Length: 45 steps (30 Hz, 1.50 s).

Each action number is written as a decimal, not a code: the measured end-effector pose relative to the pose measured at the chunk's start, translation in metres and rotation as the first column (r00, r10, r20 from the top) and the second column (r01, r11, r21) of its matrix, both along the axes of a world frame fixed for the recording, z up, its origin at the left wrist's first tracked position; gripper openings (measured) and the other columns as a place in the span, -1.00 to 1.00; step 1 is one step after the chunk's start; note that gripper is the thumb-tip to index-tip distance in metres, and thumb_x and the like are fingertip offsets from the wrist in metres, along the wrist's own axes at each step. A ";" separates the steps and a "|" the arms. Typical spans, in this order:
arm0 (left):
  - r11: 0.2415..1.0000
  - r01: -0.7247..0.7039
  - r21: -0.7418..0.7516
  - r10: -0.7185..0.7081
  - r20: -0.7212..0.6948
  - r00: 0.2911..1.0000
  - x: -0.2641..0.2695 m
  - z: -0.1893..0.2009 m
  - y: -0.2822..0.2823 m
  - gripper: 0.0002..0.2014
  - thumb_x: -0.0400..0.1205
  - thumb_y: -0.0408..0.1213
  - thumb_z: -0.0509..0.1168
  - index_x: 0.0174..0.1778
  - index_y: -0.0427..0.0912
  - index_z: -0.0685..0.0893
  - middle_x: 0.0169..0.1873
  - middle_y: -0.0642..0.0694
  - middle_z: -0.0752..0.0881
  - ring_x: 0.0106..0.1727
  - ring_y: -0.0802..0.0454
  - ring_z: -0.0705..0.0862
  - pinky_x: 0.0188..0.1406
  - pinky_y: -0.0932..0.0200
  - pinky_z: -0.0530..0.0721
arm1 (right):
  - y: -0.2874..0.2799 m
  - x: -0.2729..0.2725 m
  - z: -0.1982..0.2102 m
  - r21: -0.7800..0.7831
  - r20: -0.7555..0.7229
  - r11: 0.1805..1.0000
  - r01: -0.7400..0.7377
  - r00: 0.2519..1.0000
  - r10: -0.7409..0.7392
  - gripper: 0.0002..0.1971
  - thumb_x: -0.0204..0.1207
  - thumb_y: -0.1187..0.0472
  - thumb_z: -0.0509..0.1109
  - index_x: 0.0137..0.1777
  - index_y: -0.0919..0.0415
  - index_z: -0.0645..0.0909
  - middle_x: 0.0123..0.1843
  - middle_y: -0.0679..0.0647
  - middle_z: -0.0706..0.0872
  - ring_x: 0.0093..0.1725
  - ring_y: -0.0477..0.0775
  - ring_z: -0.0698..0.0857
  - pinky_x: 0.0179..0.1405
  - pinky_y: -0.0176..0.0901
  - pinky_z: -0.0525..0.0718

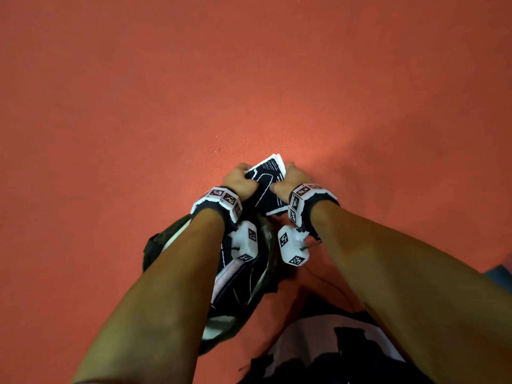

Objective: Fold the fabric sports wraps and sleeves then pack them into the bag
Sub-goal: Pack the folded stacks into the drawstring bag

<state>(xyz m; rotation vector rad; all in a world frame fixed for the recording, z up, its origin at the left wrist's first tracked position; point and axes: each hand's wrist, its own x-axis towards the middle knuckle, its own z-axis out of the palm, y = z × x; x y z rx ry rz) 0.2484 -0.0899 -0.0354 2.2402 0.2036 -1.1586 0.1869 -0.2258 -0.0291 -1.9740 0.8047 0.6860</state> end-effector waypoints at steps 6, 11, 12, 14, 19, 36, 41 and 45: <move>1.000 -0.020 -0.013 0.022 0.183 0.983 -0.018 0.044 0.023 -0.45 0.56 -0.34 0.33 0.51 -0.02 0.48 0.24 -0.18 0.69 0.23 -0.17 0.68 0.26 0.04 0.66 | 0.024 -0.011 0.045 -0.060 0.165 0.996 -0.067 0.983 0.076 -0.70 0.46 0.24 0.44 0.17 0.08 0.51 -0.12 0.01 0.73 -0.16 0.07 0.73 -0.42 -0.26 0.52; 0.999 -0.053 -0.004 0.052 0.281 0.958 -0.041 0.077 0.052 -0.42 0.55 -0.29 0.34 0.53 0.01 0.47 0.31 -0.22 0.66 0.30 -0.20 0.65 0.37 -0.05 0.62 | 0.047 -0.022 0.076 -0.151 0.286 0.979 -0.134 0.943 0.173 -0.66 0.42 0.22 0.48 0.17 0.04 0.53 -0.11 -0.02 0.75 -0.15 0.06 0.73 -0.25 -0.20 0.65; 0.998 -0.068 -0.009 0.067 0.299 0.952 -0.048 0.081 0.060 -0.42 0.56 -0.29 0.35 0.54 -0.01 0.46 0.32 -0.17 0.65 0.29 -0.19 0.66 0.36 -0.02 0.63 | 0.053 -0.025 0.081 -0.171 0.305 0.974 -0.152 0.931 0.199 -0.67 0.40 0.21 0.49 0.14 0.03 0.53 -0.12 -0.02 0.74 -0.17 0.06 0.73 -0.26 -0.19 0.66; 0.995 -0.103 -0.014 0.102 0.327 0.940 -0.063 0.089 0.078 -0.44 0.59 -0.28 0.36 0.55 -0.03 0.46 0.26 -0.05 0.63 0.22 -0.14 0.69 0.28 0.04 0.66 | 0.067 -0.031 0.089 -0.210 0.334 0.958 -0.193 0.907 0.256 -0.70 0.37 0.20 0.49 0.06 0.00 0.52 -0.15 -0.02 0.74 -0.18 0.07 0.72 -0.28 -0.16 0.68; 0.977 -0.210 -0.030 0.208 0.333 0.920 -0.108 0.097 0.124 -0.51 0.60 -0.19 0.39 0.48 0.03 0.53 0.18 -0.01 0.75 0.12 -0.05 0.75 0.18 0.09 0.71 | 0.103 -0.049 0.106 -0.263 0.379 0.923 -0.282 0.849 0.367 -0.71 0.35 0.14 0.49 0.02 -0.04 0.51 -0.09 -0.01 0.74 -0.06 0.15 0.71 -0.15 -0.05 0.73; 0.934 -0.329 0.141 0.254 0.387 0.886 -0.222 0.095 0.205 -0.80 0.56 -0.38 0.26 0.05 -0.18 0.70 -0.10 -0.11 0.71 0.06 -0.20 0.72 -0.01 0.14 0.64 | 0.191 -0.118 0.121 -0.291 0.415 0.756 -0.587 0.634 0.652 -0.72 0.34 0.16 0.51 0.06 -0.02 0.62 -0.13 -0.02 0.75 -0.15 0.10 0.70 -0.26 -0.14 0.62; 0.912 -0.371 0.177 0.280 0.394 0.875 -0.229 0.104 0.224 -0.79 0.57 -0.37 0.32 0.10 -0.16 0.71 -0.09 -0.11 0.74 0.07 -0.19 0.74 -0.05 0.16 0.62 | 0.206 -0.119 0.125 -0.214 0.422 0.757 -0.618 0.640 0.642 -0.76 0.30 0.12 0.52 -0.04 -0.04 0.62 -0.22 -0.13 0.71 -0.20 0.01 0.70 -0.30 -0.18 0.61; 0.907 -0.382 0.178 0.285 0.410 0.866 -0.232 0.107 0.227 -0.77 0.59 -0.36 0.35 0.15 -0.13 0.73 -0.03 -0.13 0.76 0.10 -0.16 0.72 -0.07 0.20 0.55 | 0.206 -0.118 0.128 -0.156 0.404 0.767 -0.623 0.668 0.625 -0.74 0.27 0.08 0.61 -0.08 -0.04 0.63 -0.25 -0.14 0.69 -0.26 -0.06 0.66 -0.38 -0.22 0.50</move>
